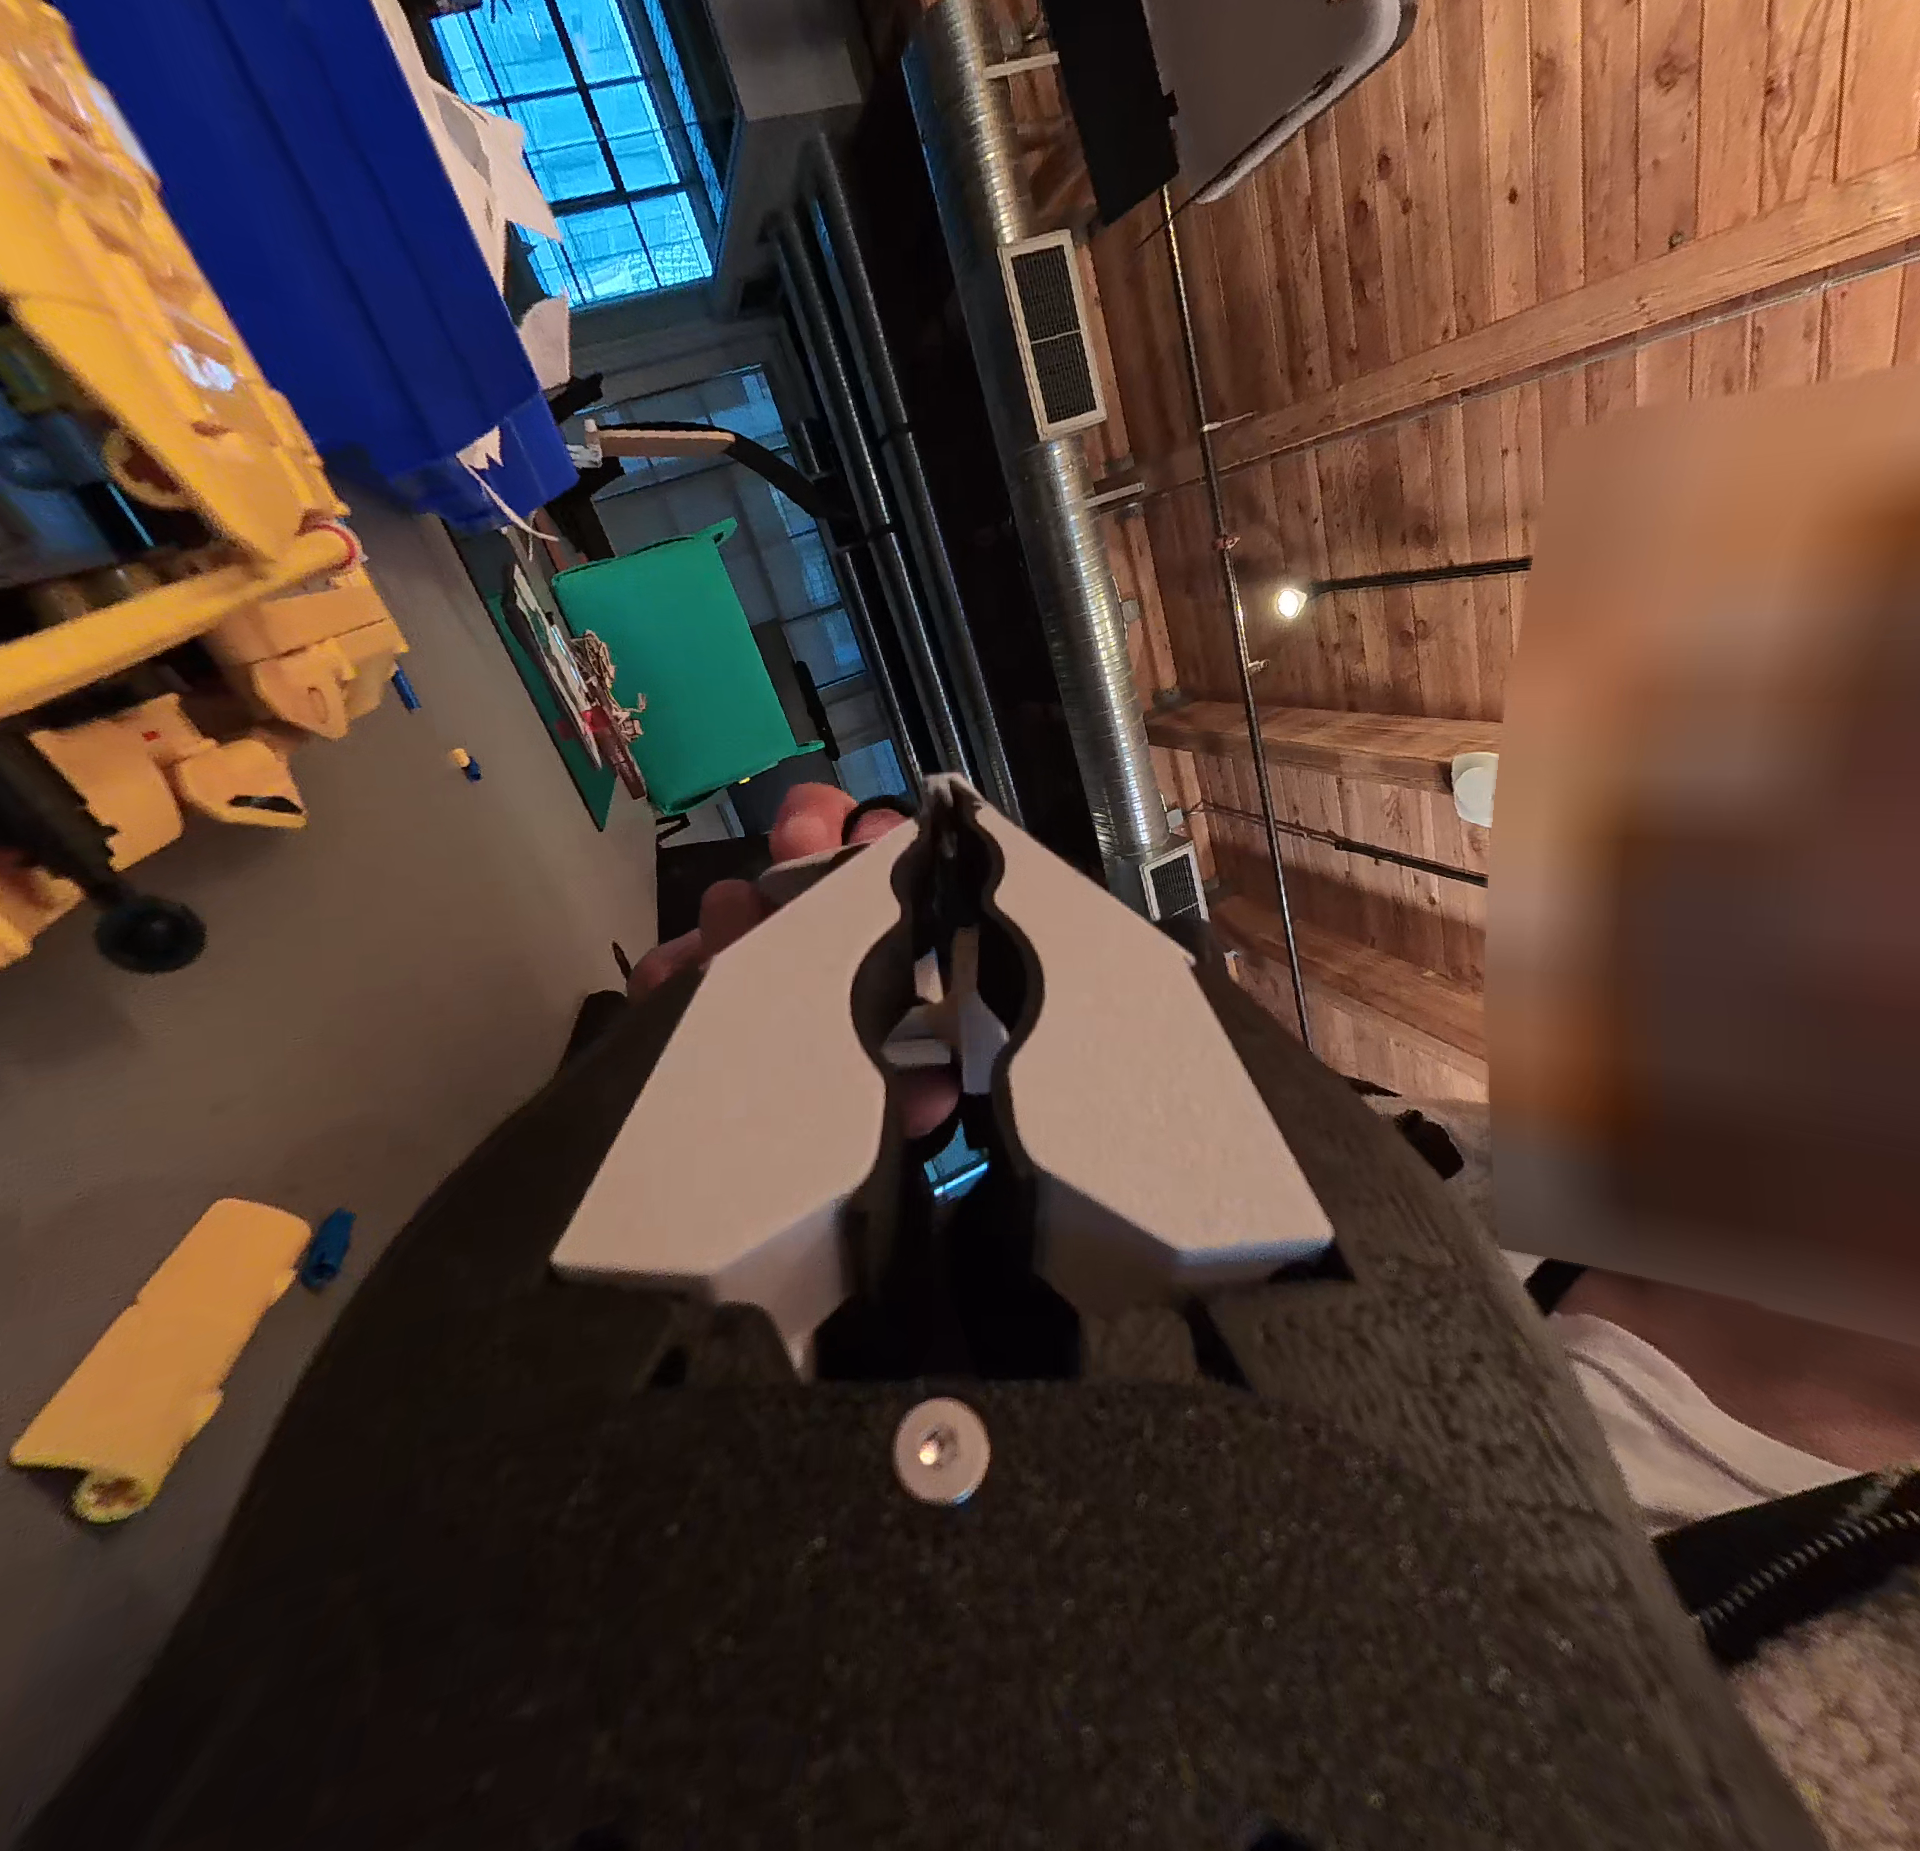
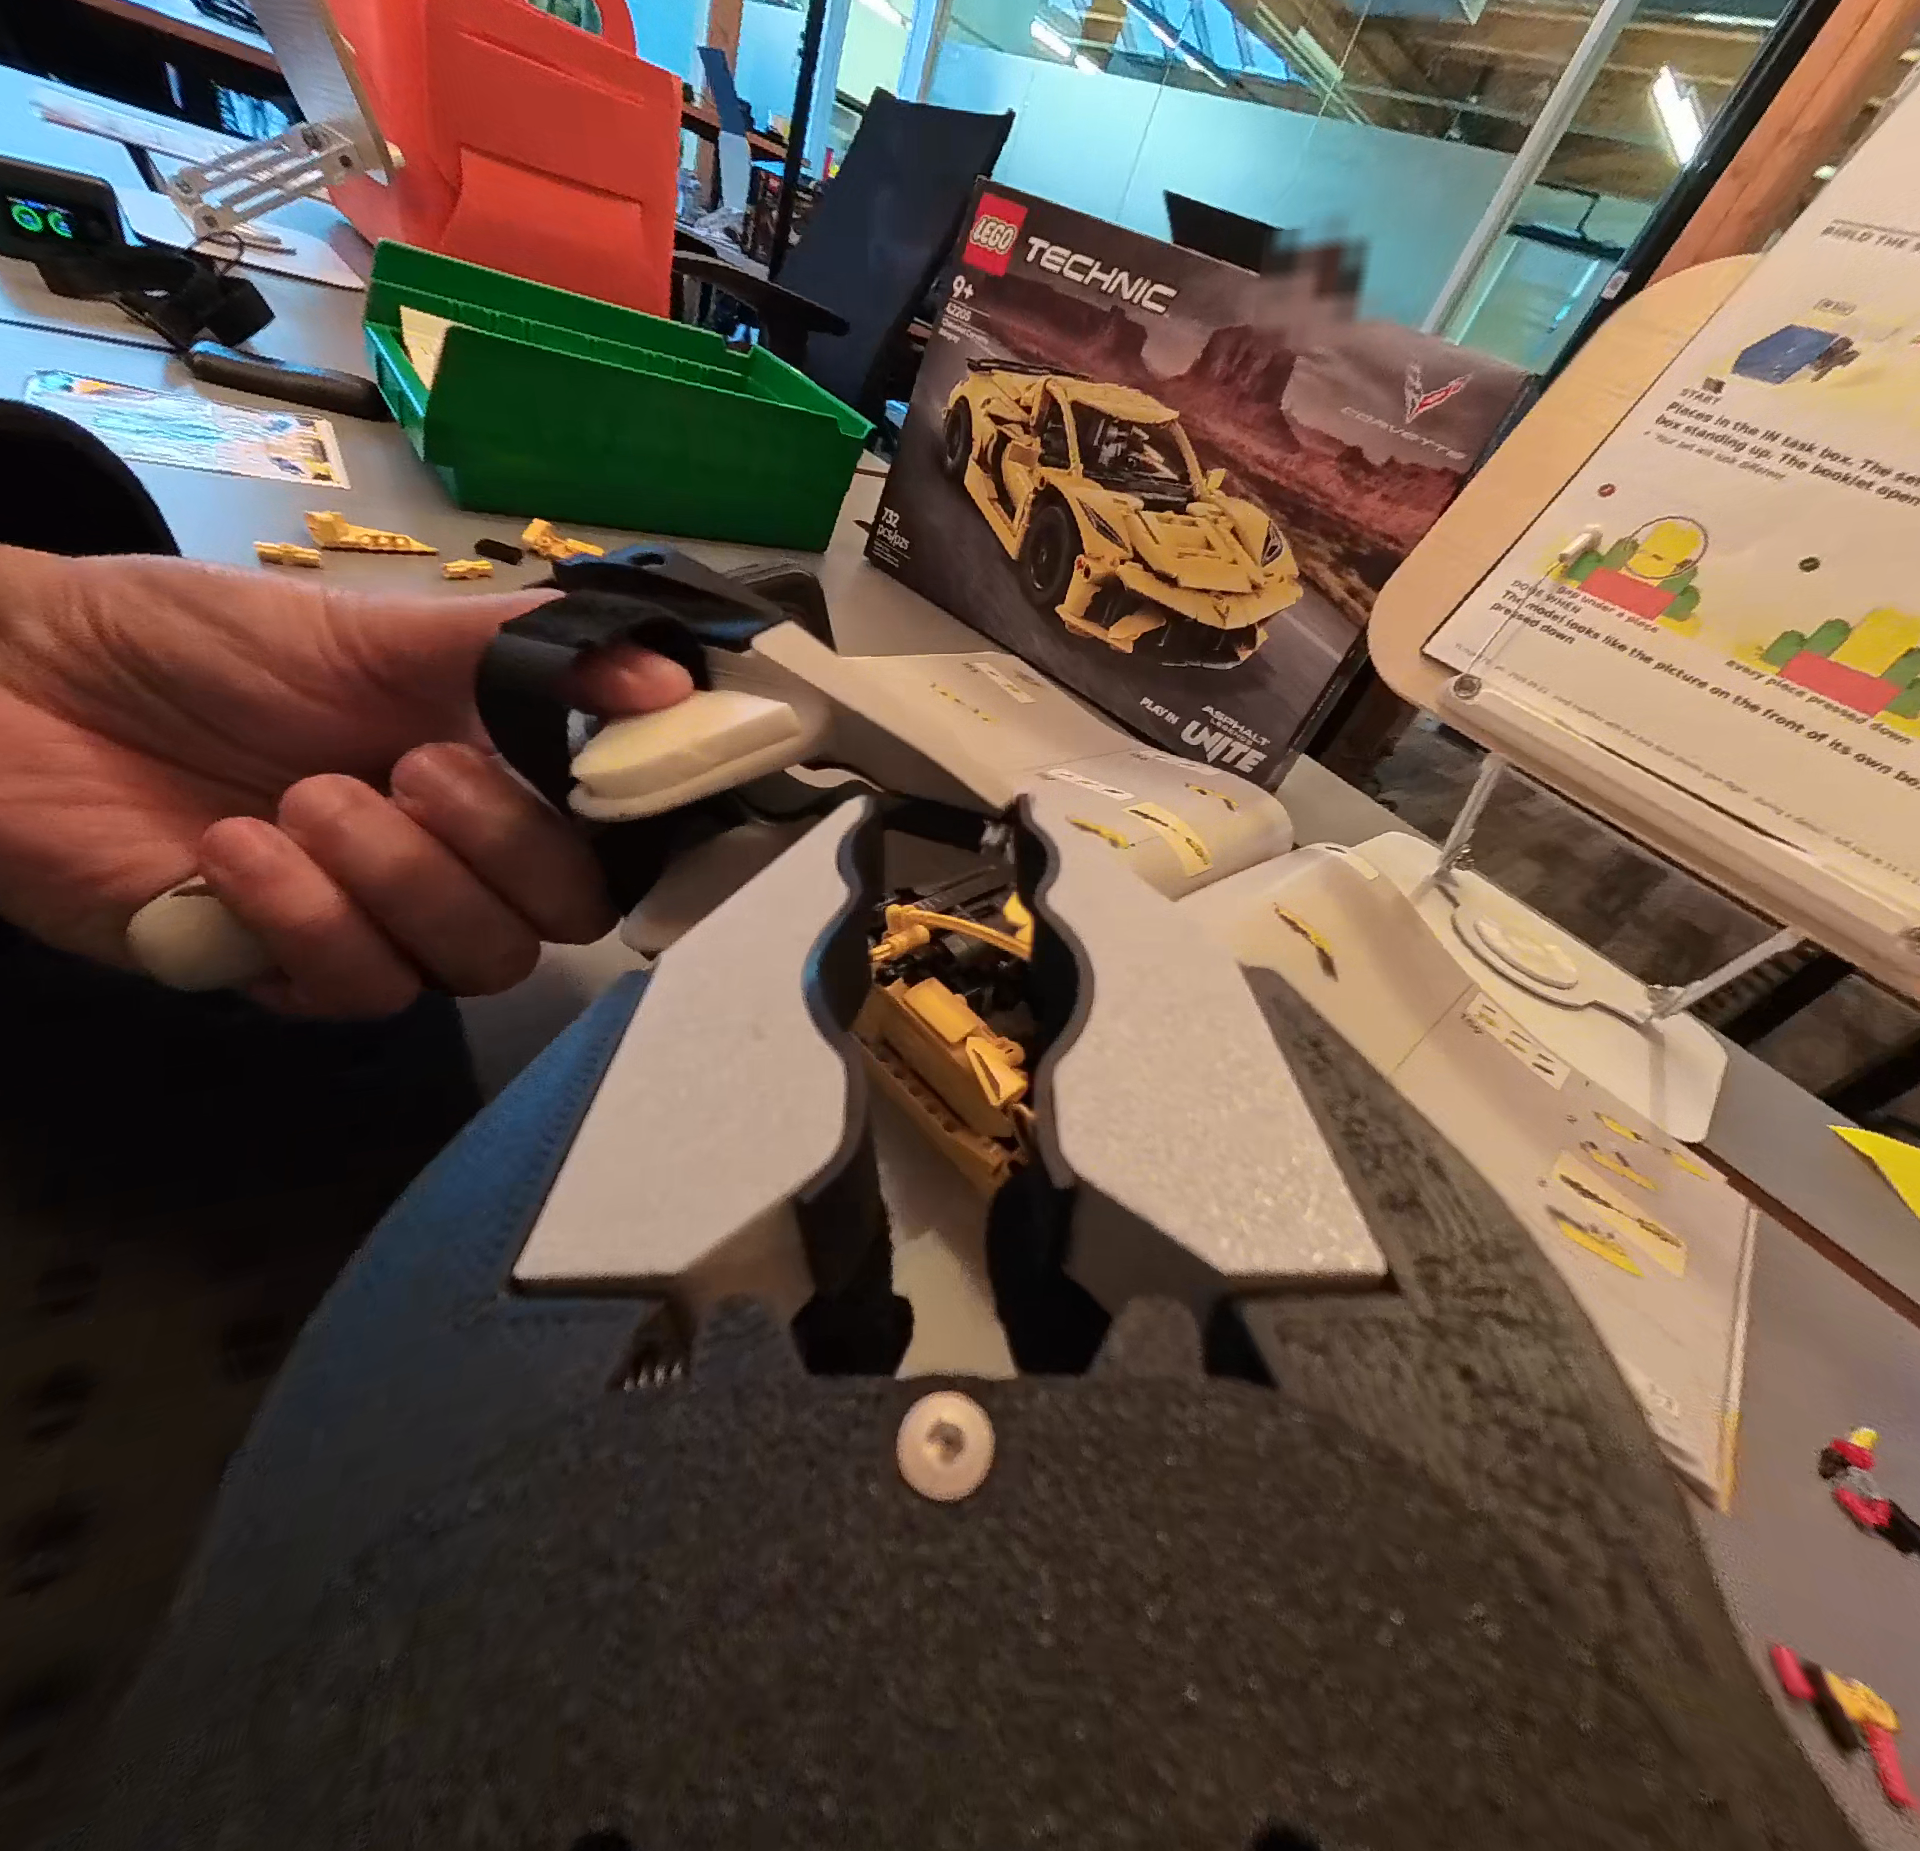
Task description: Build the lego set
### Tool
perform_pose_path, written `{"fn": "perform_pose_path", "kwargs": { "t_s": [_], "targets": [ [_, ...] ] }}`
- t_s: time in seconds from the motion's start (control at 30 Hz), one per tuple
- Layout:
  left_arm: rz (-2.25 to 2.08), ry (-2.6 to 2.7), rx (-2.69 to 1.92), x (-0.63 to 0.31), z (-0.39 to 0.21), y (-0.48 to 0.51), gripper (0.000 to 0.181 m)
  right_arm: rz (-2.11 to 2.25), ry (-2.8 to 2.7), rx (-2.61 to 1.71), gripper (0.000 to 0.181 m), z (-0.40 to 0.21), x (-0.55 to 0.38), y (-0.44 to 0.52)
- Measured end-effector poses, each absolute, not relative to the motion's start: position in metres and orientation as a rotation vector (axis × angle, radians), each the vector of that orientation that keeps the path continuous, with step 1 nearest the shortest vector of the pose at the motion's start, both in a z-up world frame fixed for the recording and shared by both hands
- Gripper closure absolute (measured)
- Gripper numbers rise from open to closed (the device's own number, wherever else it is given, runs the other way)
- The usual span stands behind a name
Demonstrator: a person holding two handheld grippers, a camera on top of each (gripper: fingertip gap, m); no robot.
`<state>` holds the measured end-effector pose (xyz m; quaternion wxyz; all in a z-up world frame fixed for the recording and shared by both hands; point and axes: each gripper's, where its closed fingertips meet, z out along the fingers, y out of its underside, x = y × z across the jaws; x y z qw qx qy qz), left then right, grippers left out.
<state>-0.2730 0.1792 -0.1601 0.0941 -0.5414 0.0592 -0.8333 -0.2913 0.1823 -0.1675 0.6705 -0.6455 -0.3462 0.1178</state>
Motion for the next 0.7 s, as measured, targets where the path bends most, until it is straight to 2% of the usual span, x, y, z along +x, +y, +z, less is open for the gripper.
{"fn": "perform_pose_path", "kwargs": {
  "t_s": [0.17, 0.47, 0.63, 0.7],
  "targets": [
    [-2.481, 0.341, -1.650, -0.275, -0.164, 0.168, 0.179, 0.410, -0.822, -1.458, 0.172, -0.169, -0.289, 0.174],
    [-2.582, 0.468, -1.603, -0.285, -0.154, 0.153, 0.177, 0.614, -0.846, -1.423, 0.174, -0.160, -0.298, 0.161],
    [-2.630, 0.522, -1.551, -0.291, -0.149, 0.145, 0.166, 0.701, -0.841, -1.415, 0.177, -0.157, -0.299, 0.156],
    [-2.565, 0.576, -1.570, -0.291, -0.150, 0.142, 0.170, 0.745, -0.838, -1.421, 0.177, -0.156, -0.300, 0.154]
  ]
}}
